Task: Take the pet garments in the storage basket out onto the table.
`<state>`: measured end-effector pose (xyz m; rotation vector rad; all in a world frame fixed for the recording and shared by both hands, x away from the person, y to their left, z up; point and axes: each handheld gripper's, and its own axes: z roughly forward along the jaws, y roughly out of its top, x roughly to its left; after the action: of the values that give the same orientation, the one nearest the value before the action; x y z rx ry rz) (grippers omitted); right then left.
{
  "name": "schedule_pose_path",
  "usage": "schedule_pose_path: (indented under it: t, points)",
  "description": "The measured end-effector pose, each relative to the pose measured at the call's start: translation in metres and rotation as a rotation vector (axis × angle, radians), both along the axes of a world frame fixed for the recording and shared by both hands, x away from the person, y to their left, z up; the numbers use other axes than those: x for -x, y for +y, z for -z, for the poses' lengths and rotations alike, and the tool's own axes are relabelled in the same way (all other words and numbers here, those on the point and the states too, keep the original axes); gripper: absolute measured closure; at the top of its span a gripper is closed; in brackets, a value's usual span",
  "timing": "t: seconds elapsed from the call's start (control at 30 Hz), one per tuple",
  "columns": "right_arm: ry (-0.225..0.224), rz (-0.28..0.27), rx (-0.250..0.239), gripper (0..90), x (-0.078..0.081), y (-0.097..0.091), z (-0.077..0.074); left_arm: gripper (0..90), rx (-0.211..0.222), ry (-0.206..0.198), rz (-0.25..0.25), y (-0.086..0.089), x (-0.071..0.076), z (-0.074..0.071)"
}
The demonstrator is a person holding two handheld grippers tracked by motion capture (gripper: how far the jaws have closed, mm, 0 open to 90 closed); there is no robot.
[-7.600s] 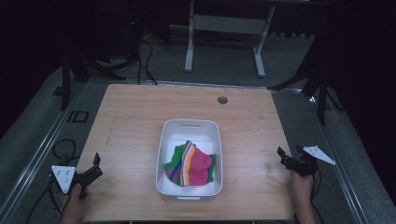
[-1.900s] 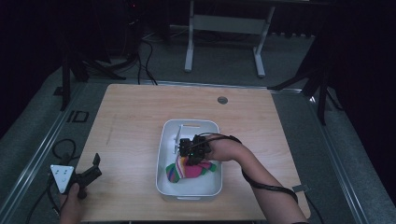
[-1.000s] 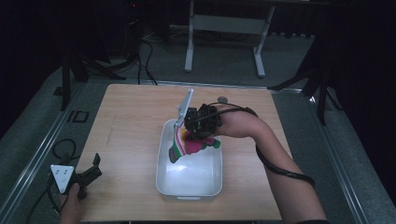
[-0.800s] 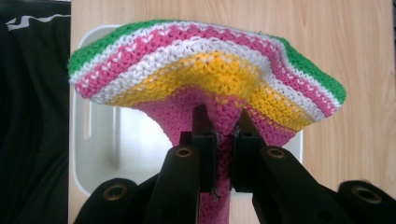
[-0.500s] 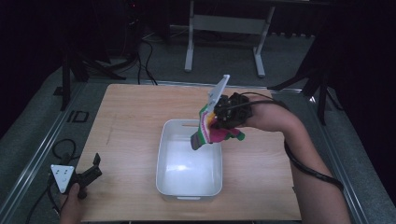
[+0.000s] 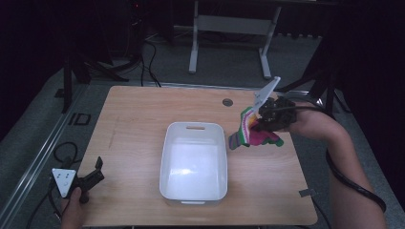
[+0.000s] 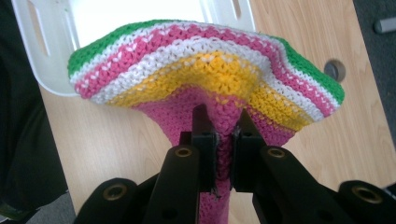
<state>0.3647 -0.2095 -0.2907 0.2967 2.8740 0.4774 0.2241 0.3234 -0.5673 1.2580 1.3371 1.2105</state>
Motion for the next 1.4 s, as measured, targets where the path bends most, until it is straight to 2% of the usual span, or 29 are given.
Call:
schedule_pose_path:
  t: [0.07, 0.13, 0.17, 0.33, 0.37, 0.57, 0.83, 0.9, 1.0, 1.17, 1.4]
  points:
    - [-0.002, 0.016, -0.004, 82.9, -0.001, -0.011, 0.004, 1.8, 0.000, 0.000, 0.000, 0.000, 0.000, 0.000]
    - [-0.008, 0.020, -0.005, 82.9, -0.001, -0.013, 0.005, 1.8, -0.001, 0.000, 0.000, 0.000, 0.000, 0.000]
    - [-0.011, 0.029, -0.008, 82.9, -0.003, -0.020, 0.013, 1.8, -0.001, 0.000, 0.000, 0.000, 0.000, 0.000]
    - [0.018, 0.045, -0.018, 82.9, -0.010, -0.028, 0.032, 1.8, -0.003, 0.001, -0.002, 0.000, 0.000, 0.000]
    - [0.032, 0.051, -0.016, 82.8, -0.013, -0.029, 0.045, 1.8, -0.003, 0.000, -0.002, 0.000, 0.000, 0.000]
    - [0.039, 0.070, -0.022, 82.8, -0.023, -0.027, 0.089, 1.8, -0.001, 0.000, -0.002, 0.000, 0.000, 0.000]
    - [0.147, 0.101, -0.009, 82.7, -0.028, -0.033, 0.151, 1.8, -0.003, 0.002, 0.000, 0.000, 0.000, 0.000]
    - [0.169, 0.112, -0.019, 82.6, -0.027, -0.036, 0.164, 1.8, -0.004, 0.002, 0.000, 0.000, 0.000, 0.000]
    - [0.192, 0.127, -0.048, 82.5, -0.026, -0.040, 0.177, 1.8, -0.005, 0.002, 0.001, 0.000, 0.000, 0.000]
    - [0.189, 0.140, -0.036, 82.2, -0.019, -0.041, 0.195, 1.8, -0.006, 0.001, -0.001, 0.000, 0.000, 0.000]
    - [0.219, 0.161, -0.080, 81.5, -0.013, -0.046, 0.215, 1.8, -0.007, 0.001, -0.003, -0.001, 0.000, 0.000]
